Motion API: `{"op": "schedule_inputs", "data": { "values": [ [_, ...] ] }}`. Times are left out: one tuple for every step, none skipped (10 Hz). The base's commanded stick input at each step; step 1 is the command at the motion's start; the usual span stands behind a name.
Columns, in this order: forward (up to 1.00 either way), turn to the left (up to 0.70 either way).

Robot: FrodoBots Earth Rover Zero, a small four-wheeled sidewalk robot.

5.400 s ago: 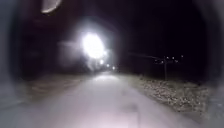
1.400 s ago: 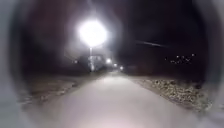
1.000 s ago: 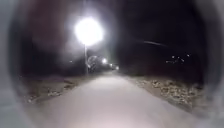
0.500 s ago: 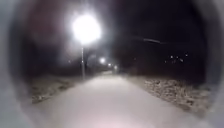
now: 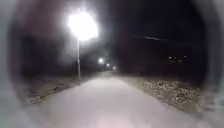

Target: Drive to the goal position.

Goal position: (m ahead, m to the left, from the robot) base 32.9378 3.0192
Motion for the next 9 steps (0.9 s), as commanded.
{"op": "schedule_inputs", "data": {
  "values": [
    [1.00, 0.07],
    [1.00, 0.34],
    [1.00, 0.31],
    [1.00, 0.11],
    [1.00, 0.00],
    [1.00, 0.00],
    [1.00, 0.00],
    [1.00, 0.00],
    [1.00, 0.00]
  ]
}}
